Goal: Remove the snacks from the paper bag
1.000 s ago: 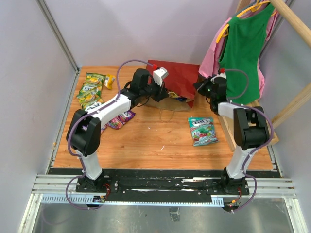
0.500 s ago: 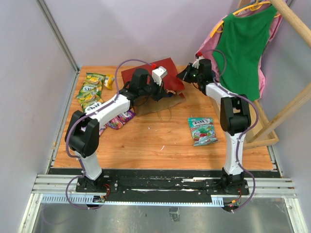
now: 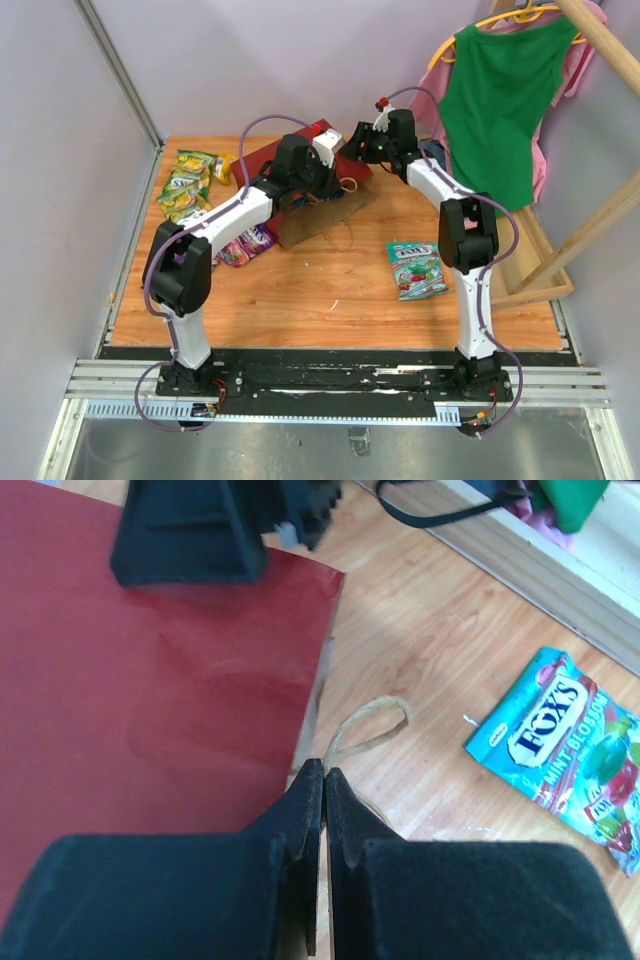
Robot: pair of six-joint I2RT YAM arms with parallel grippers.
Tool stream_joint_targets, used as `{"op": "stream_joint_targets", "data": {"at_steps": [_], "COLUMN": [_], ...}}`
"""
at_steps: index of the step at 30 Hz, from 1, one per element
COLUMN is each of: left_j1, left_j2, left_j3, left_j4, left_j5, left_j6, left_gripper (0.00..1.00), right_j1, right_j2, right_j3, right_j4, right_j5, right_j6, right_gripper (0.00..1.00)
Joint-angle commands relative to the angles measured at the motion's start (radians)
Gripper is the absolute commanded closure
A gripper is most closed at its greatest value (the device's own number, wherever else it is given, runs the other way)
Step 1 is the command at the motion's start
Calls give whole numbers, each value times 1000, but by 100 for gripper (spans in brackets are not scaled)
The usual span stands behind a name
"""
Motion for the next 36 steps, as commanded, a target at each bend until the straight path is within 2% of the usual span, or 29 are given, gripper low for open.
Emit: {"op": "stream_joint_targets", "data": {"at_steps": [1, 4, 7, 12, 16, 23, 27, 30, 36], "left_j1": [23, 42, 56, 60, 65, 65, 65, 65, 66], "left_j2": [19, 18, 16, 4, 5, 27, 40, 65, 110], "left_j3": [69, 78, 90, 110, 142, 238, 273, 313, 346], "left_j4": [11, 26, 27, 18, 15, -16, -8, -31, -29], "left_j5": [-60, -60, -54, -75, -65, -69, -66, -56, -59], "left_j6": [-10, -21, -19, 6, 6, -2, -14, 9, 37], "left_gripper": [97, 98, 98, 99, 99, 99, 100, 99, 99], "right_j1": [10, -13, -46, -85, -60, 28, 110, 168, 231], "right_j2": [-137, -255, -379, -587, -716, -854, -820, -715, -502], "right_j3": [-57, -190, -312, -558, -802, -1194, -1199, -1150, -1063], "right_j4": [-30, 25, 96, 217, 376, 690, 700, 692, 817], "right_j5": [27, 81, 109, 135, 147, 453, 528, 503, 482], "right_j6": [-76, -78, -43, 38, 154, 396, 437, 469, 572], "right_gripper": [33, 15, 9, 7, 7, 16, 17, 18, 23]}}
